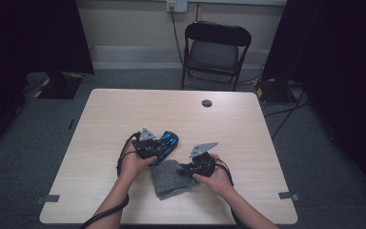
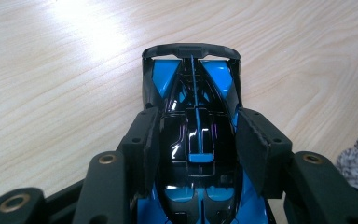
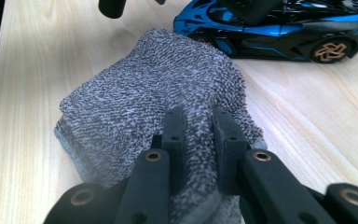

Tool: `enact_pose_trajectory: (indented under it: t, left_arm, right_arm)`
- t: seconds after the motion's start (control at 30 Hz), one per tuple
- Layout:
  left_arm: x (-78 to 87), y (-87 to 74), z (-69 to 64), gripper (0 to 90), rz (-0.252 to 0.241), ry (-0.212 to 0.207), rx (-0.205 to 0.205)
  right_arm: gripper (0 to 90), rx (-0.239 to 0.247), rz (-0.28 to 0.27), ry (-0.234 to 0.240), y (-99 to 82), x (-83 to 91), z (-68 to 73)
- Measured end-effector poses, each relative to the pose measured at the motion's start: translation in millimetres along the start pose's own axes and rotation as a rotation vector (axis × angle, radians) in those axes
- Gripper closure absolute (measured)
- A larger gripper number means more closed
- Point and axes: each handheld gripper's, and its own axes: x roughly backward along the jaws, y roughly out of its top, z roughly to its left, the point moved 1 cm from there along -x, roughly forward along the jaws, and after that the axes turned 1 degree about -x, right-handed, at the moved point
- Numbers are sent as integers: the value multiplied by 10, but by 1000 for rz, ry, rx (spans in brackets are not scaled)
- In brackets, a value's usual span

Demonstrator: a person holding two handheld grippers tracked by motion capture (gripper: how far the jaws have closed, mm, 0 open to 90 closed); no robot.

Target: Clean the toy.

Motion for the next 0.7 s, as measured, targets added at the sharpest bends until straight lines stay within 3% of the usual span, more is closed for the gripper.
enact_pose_trajectory:
  t: [0.07,0.3,0.7]
  left_arm:
    - [1,-1,2,504,0,-1,-3]
    - [-1,-9,0,504,-8,-4,5]
    - [0,-5,2,504,-4,-3,2]
  right_arm:
    - [784,-3,0,26,6,-8,-7]
    - [784,-49,3,-61,16,0,-139]
    - [783,-71,13,-132,58,46,-366]
